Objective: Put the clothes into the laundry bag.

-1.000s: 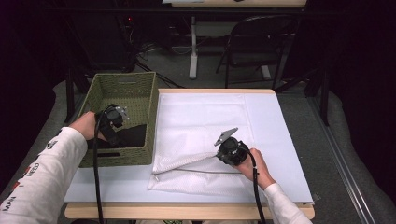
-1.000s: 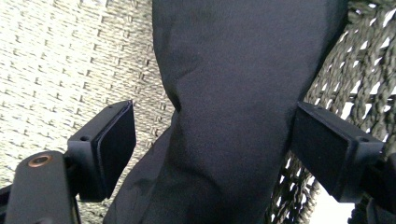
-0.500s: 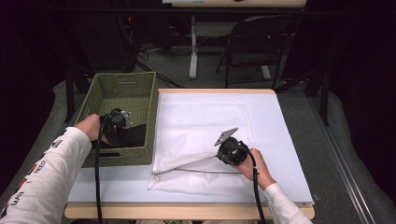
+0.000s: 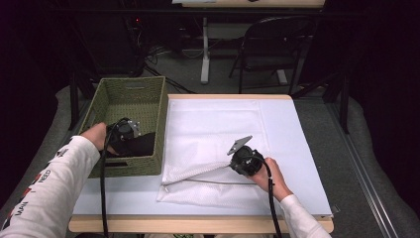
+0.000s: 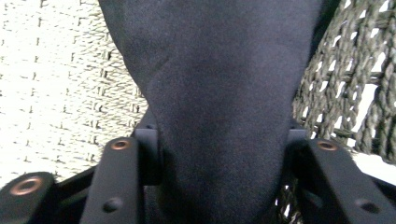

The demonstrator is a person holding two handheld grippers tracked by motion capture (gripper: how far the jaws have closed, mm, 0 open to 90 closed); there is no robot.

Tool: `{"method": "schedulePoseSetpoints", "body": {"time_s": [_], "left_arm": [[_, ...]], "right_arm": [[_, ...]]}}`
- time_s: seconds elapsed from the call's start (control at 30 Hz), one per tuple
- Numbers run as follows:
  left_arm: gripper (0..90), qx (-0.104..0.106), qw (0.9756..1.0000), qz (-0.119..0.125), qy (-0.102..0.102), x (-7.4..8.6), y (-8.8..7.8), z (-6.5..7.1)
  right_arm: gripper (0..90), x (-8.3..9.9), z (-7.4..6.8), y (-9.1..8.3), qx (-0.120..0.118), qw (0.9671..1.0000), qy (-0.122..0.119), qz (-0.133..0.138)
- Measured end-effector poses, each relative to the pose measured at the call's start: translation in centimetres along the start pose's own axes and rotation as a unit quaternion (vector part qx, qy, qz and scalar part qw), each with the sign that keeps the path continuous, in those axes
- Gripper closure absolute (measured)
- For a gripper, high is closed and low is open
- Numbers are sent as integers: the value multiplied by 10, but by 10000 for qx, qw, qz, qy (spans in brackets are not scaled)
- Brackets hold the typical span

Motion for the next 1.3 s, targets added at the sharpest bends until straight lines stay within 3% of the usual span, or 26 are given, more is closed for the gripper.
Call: {"method": "schedulePoseSetpoints", "body": {"time_s": [0.13, 0.27, 0.47, 0.63, 0.83, 1.3], "left_arm": [[590, 85, 9999, 70, 12, 0, 0, 1], [574, 108, 9998, 122, -87, 1, 1, 1], [628, 57, 9999, 89, 100, 0, -1, 4], [641, 39, 9998, 155, 117, 1, -4, 6], [647, -81, 9996, 109, 267, 0, -8, 8], [650, -392, 9979, 404, 313, -2, -34, 10]], "right_arm": [[891, 0, 0, -1, 18, 10000, 36, -15], [891, 0, 0, -1, -1, 10000, -4, -14], [891, 0, 0, -1, -6, 10000, 1, -17], [891, 0, 0, -1, -26, 10000, -4, -6], [891, 0, 0, -2, -30, 10000, -13, -6], [891, -1, 0, -2, -14, 10000, -5, 6]]}}
Point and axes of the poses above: each handheld gripper's, and its own axes: y roughly forward along the jaws, x roughly out of its underside, z roughly to its right, the point moved 10 cm from there along y, roughly forward along the jaws, and after that the axes turned 9 degrees about z, right-handed, at the moved point
